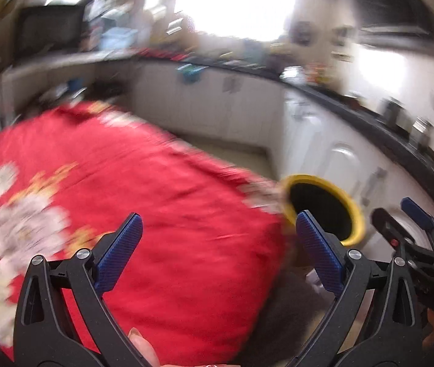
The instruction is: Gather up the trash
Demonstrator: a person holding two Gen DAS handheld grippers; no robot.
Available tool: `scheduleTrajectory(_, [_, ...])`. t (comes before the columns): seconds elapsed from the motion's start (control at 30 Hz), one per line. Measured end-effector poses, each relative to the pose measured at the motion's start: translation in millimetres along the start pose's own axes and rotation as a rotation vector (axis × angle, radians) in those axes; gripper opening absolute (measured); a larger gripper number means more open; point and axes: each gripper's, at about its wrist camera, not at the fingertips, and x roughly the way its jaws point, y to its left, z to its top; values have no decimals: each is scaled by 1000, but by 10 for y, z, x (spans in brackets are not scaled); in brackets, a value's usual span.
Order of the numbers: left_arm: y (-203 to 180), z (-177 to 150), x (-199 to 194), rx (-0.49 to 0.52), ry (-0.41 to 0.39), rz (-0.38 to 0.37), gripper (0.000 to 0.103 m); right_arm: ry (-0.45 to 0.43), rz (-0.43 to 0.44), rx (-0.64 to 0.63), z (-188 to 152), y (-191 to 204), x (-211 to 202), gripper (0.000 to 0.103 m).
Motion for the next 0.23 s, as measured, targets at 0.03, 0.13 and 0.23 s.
scheduleTrajectory(0.03, [327,23,-58,-56,10,83,92,15,73,-48,74,244,121,97])
scheduleTrajectory(0.13, [1304,-5,-314,-210,10,355,92,76,316,-187,229,1135,472,97])
scheduleTrajectory(0.23, [2316,-181,-662,-369,32,645,92,174,529,-330,241,2172,769,97])
